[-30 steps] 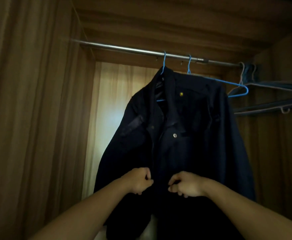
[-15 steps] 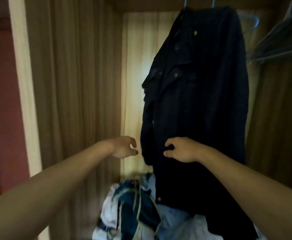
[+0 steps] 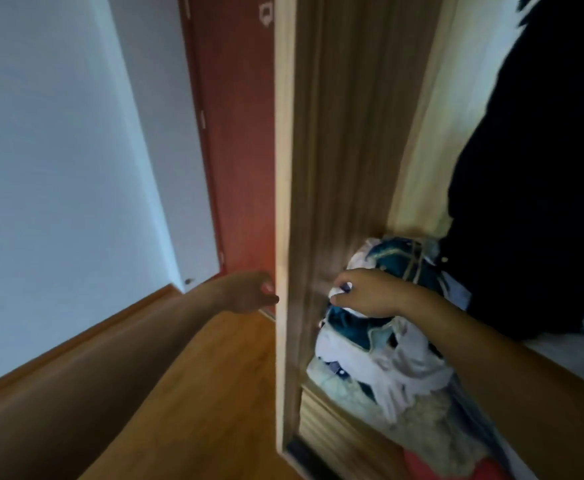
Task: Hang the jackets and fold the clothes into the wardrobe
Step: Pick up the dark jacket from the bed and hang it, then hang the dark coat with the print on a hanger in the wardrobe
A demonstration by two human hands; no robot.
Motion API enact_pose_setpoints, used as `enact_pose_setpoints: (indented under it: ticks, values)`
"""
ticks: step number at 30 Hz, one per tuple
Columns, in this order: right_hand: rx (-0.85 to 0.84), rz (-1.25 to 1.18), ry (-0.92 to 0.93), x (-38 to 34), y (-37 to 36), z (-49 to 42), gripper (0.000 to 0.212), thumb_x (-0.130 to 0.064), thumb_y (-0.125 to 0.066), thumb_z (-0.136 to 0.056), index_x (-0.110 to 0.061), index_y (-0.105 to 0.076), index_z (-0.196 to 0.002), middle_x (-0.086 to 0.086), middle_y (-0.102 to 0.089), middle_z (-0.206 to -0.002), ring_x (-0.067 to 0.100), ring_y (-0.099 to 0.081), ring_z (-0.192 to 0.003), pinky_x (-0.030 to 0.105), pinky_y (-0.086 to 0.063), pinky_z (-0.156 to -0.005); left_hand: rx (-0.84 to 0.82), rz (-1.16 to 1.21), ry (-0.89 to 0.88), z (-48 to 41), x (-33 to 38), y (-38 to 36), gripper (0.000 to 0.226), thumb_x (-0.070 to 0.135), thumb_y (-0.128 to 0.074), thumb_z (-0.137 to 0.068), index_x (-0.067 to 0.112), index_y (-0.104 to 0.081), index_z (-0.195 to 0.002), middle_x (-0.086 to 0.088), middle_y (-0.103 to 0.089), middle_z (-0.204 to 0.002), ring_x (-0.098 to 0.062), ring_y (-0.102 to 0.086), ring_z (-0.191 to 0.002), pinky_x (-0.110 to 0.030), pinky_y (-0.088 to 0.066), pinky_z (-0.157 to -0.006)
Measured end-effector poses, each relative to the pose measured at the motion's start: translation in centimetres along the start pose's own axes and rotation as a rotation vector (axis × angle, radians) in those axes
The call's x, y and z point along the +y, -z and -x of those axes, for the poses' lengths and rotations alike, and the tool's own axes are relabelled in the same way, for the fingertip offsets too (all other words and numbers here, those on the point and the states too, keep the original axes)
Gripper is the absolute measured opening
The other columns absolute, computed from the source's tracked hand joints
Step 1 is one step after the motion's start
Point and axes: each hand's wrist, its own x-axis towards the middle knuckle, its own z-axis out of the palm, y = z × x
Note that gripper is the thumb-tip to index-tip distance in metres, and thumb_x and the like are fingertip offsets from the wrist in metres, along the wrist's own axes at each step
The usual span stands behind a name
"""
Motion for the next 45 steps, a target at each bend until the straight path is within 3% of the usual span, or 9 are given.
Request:
enact_pose_setpoints:
  ticks: [3, 7, 12, 16, 21, 24, 28, 45]
  values:
    - [-0.064, -0.030, 0.100, -4.9, -3.5, -3.1, 0.042, -0.050, -0.061, -0.096, -0.021, -0.061, -0.126, 0.002, -0.066, -0.125, 0.021, -0.062, -0.105, 0.037, -0.052, -0.095, 0.048, 0.000, 0.152, 4.3, -5.9, -0.7, 0.035, 0.033, -0.061, -0.099, 0.015, -0.064, -0.129, -0.002, -0.064, -0.129, -0.020, -0.061, -0.119, -0.035, -0.046, -0.104]
    - [-0.139, -0.026, 0.225, -12.7, -7.1, -7.0, 0.050, -0.049, -0.060, -0.097, -0.022, -0.056, -0.139, 0.000, -0.058, -0.139, 0.021, -0.059, -0.120, 0.033, -0.048, -0.094, 0.084, -0.001, 0.359, 10.0, -13.4, -1.1, 0.037, 0.037, -0.061, -0.098, 0.018, -0.062, -0.130, -0.003, -0.064, -0.125, -0.015, -0.059, -0.102, -0.025, -0.042, -0.084]
    - [-0.217, 0.032, 0.369, -24.1, -11.6, -12.3, 0.050, -0.049, -0.060, -0.097, -0.021, -0.057, -0.138, 0.005, -0.061, -0.136, 0.020, -0.058, -0.115, 0.032, -0.046, -0.090, 0.092, 0.070, 0.620, 17.8, -23.9, -1.4, 0.044, 0.042, -0.058, -0.099, 0.020, -0.055, -0.138, -0.003, -0.063, -0.131, -0.022, -0.061, -0.117, -0.036, -0.050, -0.100]
    - [-0.249, 0.131, 0.480, -34.0, -15.2, -15.5, 0.050, -0.051, -0.059, -0.097, -0.023, -0.057, -0.139, 0.004, -0.057, -0.143, 0.024, -0.056, -0.126, 0.038, -0.047, -0.103, 0.102, 0.107, 0.789, 24.7, -32.4, -1.3, 0.046, 0.042, -0.058, -0.099, 0.019, -0.053, -0.139, -0.002, -0.065, -0.129, -0.019, -0.063, -0.114, -0.037, -0.053, -0.099]
    - [-0.266, 0.189, 0.621, -45.6, -19.5, -18.7, 0.050, -0.053, -0.056, -0.098, -0.025, -0.056, -0.140, 0.004, -0.058, -0.143, 0.024, -0.060, -0.119, 0.035, -0.048, -0.091, 0.187, 0.135, 0.958, 31.6, -40.1, -0.6, 0.045, 0.043, -0.057, -0.099, 0.020, -0.053, -0.138, -0.002, -0.065, -0.129, -0.019, -0.063, -0.113, -0.037, -0.054, -0.098]
    - [-0.276, 0.248, 0.709, -51.9, -21.7, -19.7, 0.050, -0.053, -0.052, -0.099, -0.026, -0.054, -0.142, 0.004, -0.060, -0.140, 0.024, -0.061, -0.118, 0.032, -0.042, -0.082, 0.211, 0.161, 1.037, 35.0, -43.2, -0.5, 0.045, 0.042, -0.057, -0.099, 0.020, -0.053, -0.139, -0.001, -0.064, -0.130, -0.018, -0.062, -0.113, -0.035, -0.054, -0.096]
    - [-0.309, 0.281, 0.801, -58.7, -24.6, -21.6, 0.049, -0.053, -0.052, -0.099, -0.027, -0.054, -0.141, 0.005, -0.058, -0.145, 0.027, -0.057, -0.126, 0.036, -0.048, -0.095, 0.264, 0.226, 1.169, 39.2, -47.3, -0.4, 0.047, 0.041, -0.059, -0.098, 0.020, -0.053, -0.139, -0.001, -0.065, -0.127, -0.016, -0.064, -0.108, -0.035, -0.056, -0.093]
    - [-0.474, 0.393, 1.231, -87.8, -30.9, -38.9, 0.049, -0.052, -0.048, -0.101, -0.030, -0.049, -0.144, 0.001, -0.059, -0.140, 0.022, -0.057, -0.122, 0.038, -0.048, -0.096, 0.461, 0.420, 1.593, 42.9, -66.9, 4.3, 0.050, 0.038, -0.058, -0.100, 0.019, -0.047, -0.145, -0.003, -0.062, -0.133, -0.018, -0.063, -0.111, -0.035, -0.056, -0.094]
